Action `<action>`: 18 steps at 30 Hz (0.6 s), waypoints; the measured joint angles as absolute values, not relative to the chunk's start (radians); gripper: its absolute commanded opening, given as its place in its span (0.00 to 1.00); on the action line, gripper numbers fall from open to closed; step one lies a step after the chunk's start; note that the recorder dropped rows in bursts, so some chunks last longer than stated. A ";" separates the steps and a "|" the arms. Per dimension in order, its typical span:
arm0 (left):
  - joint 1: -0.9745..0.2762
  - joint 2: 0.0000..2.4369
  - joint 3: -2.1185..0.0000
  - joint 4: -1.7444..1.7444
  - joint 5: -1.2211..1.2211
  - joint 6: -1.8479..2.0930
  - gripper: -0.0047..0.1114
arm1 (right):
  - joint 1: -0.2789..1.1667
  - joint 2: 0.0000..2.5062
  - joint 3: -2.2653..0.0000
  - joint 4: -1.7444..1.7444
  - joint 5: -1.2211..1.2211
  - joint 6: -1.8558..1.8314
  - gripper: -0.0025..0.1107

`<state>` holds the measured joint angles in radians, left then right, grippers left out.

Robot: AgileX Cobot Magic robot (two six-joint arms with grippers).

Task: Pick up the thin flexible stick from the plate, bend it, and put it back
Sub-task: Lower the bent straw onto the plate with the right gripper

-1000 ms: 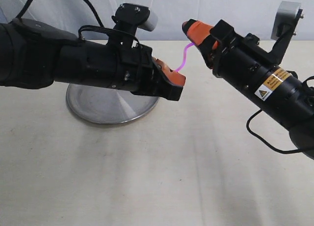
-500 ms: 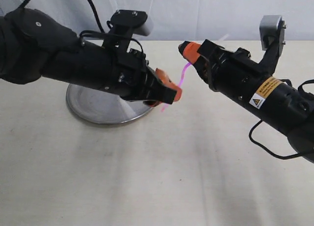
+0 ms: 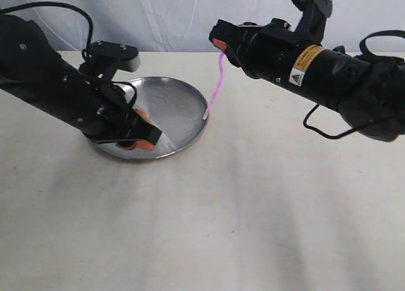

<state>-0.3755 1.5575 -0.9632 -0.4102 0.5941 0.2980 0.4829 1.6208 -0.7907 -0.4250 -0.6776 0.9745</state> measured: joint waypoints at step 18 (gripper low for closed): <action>-0.013 1.427 -0.900 -0.389 0.486 0.269 0.04 | 0.502 1.946 -1.167 -1.045 -0.595 1.428 0.01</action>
<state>-0.0127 1.4271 -0.8996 -0.3887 0.4863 0.2686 0.5020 1.9463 -1.1669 -1.0454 -0.5950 1.4281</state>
